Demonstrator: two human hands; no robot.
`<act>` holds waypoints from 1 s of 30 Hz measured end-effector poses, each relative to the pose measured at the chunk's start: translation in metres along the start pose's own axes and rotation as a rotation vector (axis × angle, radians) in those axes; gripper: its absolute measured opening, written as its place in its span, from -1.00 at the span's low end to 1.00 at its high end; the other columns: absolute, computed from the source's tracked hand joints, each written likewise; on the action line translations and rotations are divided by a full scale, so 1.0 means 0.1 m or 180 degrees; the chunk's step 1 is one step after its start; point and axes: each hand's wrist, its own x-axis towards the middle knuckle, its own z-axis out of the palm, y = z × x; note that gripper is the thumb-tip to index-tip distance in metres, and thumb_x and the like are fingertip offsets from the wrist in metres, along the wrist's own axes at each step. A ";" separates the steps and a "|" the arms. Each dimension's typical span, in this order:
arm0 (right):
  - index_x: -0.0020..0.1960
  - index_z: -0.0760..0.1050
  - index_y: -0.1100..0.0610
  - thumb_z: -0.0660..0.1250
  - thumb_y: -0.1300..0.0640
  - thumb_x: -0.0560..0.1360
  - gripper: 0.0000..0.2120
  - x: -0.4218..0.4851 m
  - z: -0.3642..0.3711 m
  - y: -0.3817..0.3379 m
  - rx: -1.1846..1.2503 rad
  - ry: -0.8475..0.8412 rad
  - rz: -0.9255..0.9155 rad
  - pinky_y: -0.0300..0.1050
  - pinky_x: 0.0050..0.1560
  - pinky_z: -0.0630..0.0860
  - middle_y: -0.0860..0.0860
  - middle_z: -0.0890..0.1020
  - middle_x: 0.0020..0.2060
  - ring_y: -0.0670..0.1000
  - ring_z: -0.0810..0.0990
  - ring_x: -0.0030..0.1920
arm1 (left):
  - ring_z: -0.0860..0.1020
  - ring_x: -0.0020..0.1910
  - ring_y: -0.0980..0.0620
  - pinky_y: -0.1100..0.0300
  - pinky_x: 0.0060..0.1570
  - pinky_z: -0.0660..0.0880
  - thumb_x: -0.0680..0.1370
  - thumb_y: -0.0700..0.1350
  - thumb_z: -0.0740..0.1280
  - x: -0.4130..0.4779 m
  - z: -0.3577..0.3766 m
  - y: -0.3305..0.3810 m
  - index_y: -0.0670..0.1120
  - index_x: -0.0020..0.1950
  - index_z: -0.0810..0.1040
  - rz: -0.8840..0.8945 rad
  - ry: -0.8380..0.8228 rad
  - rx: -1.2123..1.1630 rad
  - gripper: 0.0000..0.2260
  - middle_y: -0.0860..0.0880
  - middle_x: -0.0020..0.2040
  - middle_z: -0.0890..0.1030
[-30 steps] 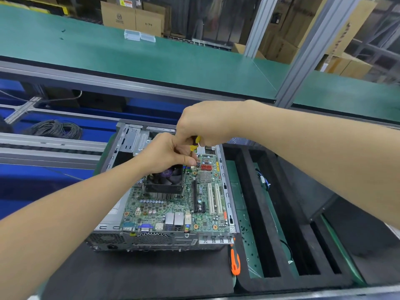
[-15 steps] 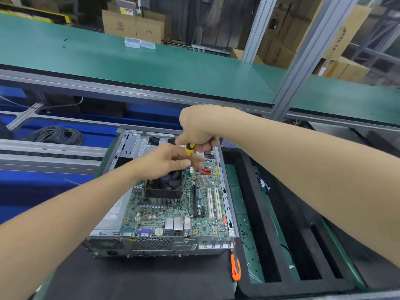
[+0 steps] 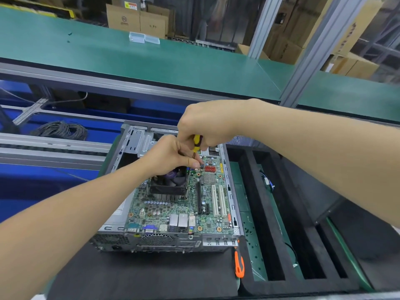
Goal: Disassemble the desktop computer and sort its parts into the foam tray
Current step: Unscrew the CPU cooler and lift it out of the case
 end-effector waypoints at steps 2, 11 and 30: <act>-0.06 0.62 -0.01 0.47 -0.21 0.47 -0.73 -0.07 -0.04 -0.03 0.0477 0.0173 0.0548 -0.07 -0.22 0.54 -0.13 0.62 -0.33 -0.14 0.54 -0.26 | 0.70 -0.06 0.17 0.40 -0.04 0.52 0.42 -0.12 0.60 0.00 0.00 0.01 -0.09 -0.12 0.77 0.0023 0.0009 0.0019 -0.91 0.08 -0.15 0.76; -0.34 0.50 0.13 0.25 0.01 0.67 -0.57 0.08 0.01 -0.12 0.1632 -0.0370 0.2086 -0.11 -0.25 0.63 0.00 0.64 -0.53 0.04 0.56 -0.52 | 0.67 0.21 0.00 0.24 0.23 0.54 0.67 -0.25 0.29 -0.05 -0.07 0.00 -0.02 0.19 0.69 0.0056 -0.0810 -0.0517 -0.77 -0.06 0.11 0.74; -0.15 0.69 0.02 0.51 0.01 0.42 -0.91 -0.20 -0.36 -0.17 0.0775 0.0882 0.1035 -0.08 -0.11 0.55 -0.12 0.65 -0.29 0.00 0.58 -0.17 | 0.66 0.23 0.05 0.31 0.12 0.54 0.61 -0.29 0.38 -0.17 -0.32 0.26 -0.13 0.24 0.66 0.0287 -0.0148 -0.0549 -0.78 -0.03 0.13 0.74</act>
